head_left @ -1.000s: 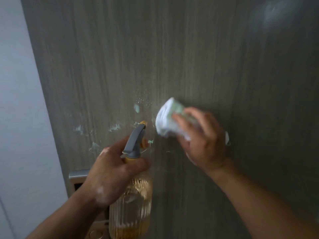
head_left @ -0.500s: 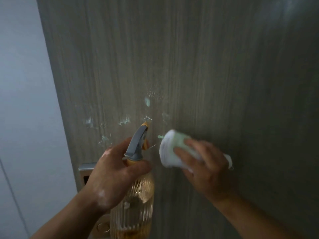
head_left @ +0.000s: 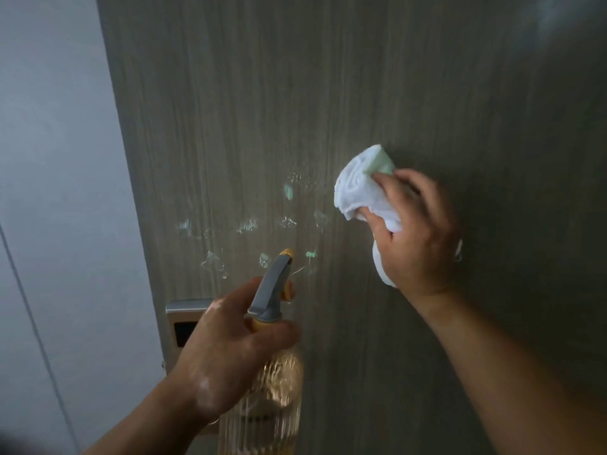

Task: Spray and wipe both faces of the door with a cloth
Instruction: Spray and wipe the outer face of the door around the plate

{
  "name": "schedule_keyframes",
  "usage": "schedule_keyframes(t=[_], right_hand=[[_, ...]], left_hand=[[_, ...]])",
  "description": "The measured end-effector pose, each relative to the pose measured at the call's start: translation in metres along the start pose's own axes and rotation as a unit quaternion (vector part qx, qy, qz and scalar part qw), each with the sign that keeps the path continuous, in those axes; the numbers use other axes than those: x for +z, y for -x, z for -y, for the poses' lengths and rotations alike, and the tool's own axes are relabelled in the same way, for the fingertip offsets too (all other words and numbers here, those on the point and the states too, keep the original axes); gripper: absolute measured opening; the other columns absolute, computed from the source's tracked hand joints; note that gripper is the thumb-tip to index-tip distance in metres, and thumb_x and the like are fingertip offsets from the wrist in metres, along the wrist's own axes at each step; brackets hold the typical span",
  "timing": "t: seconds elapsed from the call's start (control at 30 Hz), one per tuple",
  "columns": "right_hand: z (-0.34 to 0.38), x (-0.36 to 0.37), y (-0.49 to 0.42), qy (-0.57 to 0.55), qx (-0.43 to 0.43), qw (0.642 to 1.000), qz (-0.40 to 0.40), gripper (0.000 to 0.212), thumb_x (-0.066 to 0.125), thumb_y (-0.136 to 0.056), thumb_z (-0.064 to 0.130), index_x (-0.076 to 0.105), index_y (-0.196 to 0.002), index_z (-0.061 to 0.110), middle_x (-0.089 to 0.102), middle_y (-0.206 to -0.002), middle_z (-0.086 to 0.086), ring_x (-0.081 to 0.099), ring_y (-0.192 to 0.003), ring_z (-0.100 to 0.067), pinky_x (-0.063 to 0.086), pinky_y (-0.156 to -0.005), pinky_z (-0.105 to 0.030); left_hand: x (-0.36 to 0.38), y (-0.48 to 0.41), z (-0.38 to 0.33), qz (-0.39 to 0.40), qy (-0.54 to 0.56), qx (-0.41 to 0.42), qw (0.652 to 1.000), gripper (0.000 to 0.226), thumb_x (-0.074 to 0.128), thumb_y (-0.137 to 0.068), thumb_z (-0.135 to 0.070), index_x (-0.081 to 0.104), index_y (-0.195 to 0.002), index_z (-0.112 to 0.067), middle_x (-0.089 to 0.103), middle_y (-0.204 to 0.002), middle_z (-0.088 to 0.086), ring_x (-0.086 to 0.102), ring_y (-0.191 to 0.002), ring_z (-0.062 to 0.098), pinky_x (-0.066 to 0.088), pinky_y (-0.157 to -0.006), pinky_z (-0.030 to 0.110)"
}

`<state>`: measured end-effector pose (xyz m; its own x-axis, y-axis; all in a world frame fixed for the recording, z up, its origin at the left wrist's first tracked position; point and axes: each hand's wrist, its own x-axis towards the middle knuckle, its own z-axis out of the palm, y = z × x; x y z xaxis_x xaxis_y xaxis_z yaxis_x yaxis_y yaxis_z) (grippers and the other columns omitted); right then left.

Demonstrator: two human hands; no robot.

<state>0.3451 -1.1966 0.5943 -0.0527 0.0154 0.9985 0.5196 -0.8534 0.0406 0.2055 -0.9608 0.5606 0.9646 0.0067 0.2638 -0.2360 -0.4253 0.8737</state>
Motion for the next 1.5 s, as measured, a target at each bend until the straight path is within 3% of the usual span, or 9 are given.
schedule_keyframes(t=[0.17,0.3,0.53,0.67,0.77,1.1,1.23,1.37,1.5], right_hand=[[0.020,-0.007,0.090,-0.031,-0.120,0.987,0.099,0.037,0.078,-0.091,0.021,0.071,-0.128,0.026,0.069,-0.125,-0.008,0.068,-0.102,-0.033,0.056,-0.080,-0.045],[0.021,-0.010,0.135,-0.035,-0.225,0.960,0.165,0.039,0.073,-0.095,0.030,0.059,-0.131,0.032,0.063,-0.128,-0.002,0.063,-0.107,-0.024,0.056,-0.074,-0.040],[0.021,-0.010,0.097,-0.034,-0.131,0.984,0.117,0.029,0.078,-0.092,0.022,0.077,-0.121,0.022,0.071,-0.119,-0.010,0.069,-0.097,-0.032,0.057,-0.080,-0.043],[0.014,-0.001,0.039,-0.045,-0.020,0.998,0.048,0.034,0.077,-0.088,0.011,0.075,-0.122,0.012,0.066,-0.121,-0.013,0.064,-0.104,-0.033,0.049,-0.094,-0.040],[0.011,0.004,0.002,-0.070,0.037,0.997,0.006,0.034,0.079,-0.089,0.017,0.071,-0.122,0.008,0.064,-0.119,-0.014,0.061,-0.107,-0.031,0.049,-0.095,-0.039],[0.020,0.004,0.001,-0.059,0.039,0.997,0.008,0.032,0.076,-0.093,0.022,0.072,-0.122,0.009,0.064,-0.120,-0.013,0.063,-0.107,-0.031,0.052,-0.093,-0.037],[0.041,0.005,0.056,-0.057,-0.045,0.994,0.079,0.037,0.081,-0.089,0.023,0.074,-0.125,0.021,0.068,-0.123,-0.010,0.067,-0.102,-0.034,0.055,-0.084,-0.044],[0.068,0.013,0.131,-0.059,-0.235,0.954,0.179,0.029,0.073,-0.095,0.025,0.074,-0.124,0.030,0.070,-0.122,-0.003,0.067,-0.103,-0.026,0.054,-0.071,-0.040],[0.066,0.020,0.122,-0.065,-0.279,0.939,0.191,0.027,0.068,-0.098,0.021,0.075,-0.123,0.029,0.071,-0.123,-0.003,0.067,-0.103,-0.026,0.051,-0.069,-0.039]], left_hand=[[-0.010,0.006,-0.003,-0.020,-0.007,-0.012,1.000,0.031,0.081,-0.076,-0.033,0.068,-0.103,-0.041,0.076,-0.092,-0.009,0.073,-0.081,0.016,0.061,-0.082,0.049],[-0.012,0.014,0.000,-0.043,-0.013,-0.026,0.999,0.025,0.080,-0.079,-0.025,0.069,-0.099,-0.034,0.075,-0.084,-0.006,0.073,-0.080,0.017,0.062,-0.081,0.046],[-0.007,0.029,0.010,-0.033,-0.011,-0.030,0.999,0.026,0.081,-0.079,-0.026,0.068,-0.100,-0.034,0.072,-0.088,-0.005,0.071,-0.085,0.020,0.062,-0.079,0.045],[-0.005,0.032,0.011,-0.029,-0.018,-0.027,0.999,0.032,0.076,-0.068,-0.039,0.067,-0.098,-0.038,0.070,-0.090,-0.003,0.070,-0.083,0.023,0.063,-0.077,0.048],[-0.002,0.032,0.009,-0.019,-0.011,-0.028,0.999,0.026,0.079,-0.079,-0.032,0.065,-0.101,-0.036,0.069,-0.094,-0.003,0.069,-0.088,0.022,0.062,-0.082,0.046],[-0.001,0.034,0.005,-0.035,-0.012,-0.027,0.999,0.035,0.079,-0.081,-0.026,0.064,-0.111,-0.034,0.067,-0.099,-0.007,0.067,-0.089,0.017,0.057,-0.074,0.033],[-0.010,0.034,0.003,-0.088,0.018,-0.031,0.995,0.031,0.081,-0.079,-0.019,0.067,-0.100,-0.037,0.071,-0.089,0.000,0.070,-0.084,0.026,0.062,-0.077,0.049],[-0.019,0.032,0.003,-0.098,0.033,-0.027,0.994,0.028,0.082,-0.078,-0.026,0.066,-0.097,-0.039,0.073,-0.085,-0.013,0.071,-0.080,0.017,0.063,-0.076,0.045],[-0.023,0.034,0.004,-0.093,0.030,-0.037,0.995,0.034,0.075,-0.063,-0.042,0.068,-0.096,-0.043,0.073,-0.089,-0.017,0.071,-0.078,0.009,0.064,-0.073,0.043]])
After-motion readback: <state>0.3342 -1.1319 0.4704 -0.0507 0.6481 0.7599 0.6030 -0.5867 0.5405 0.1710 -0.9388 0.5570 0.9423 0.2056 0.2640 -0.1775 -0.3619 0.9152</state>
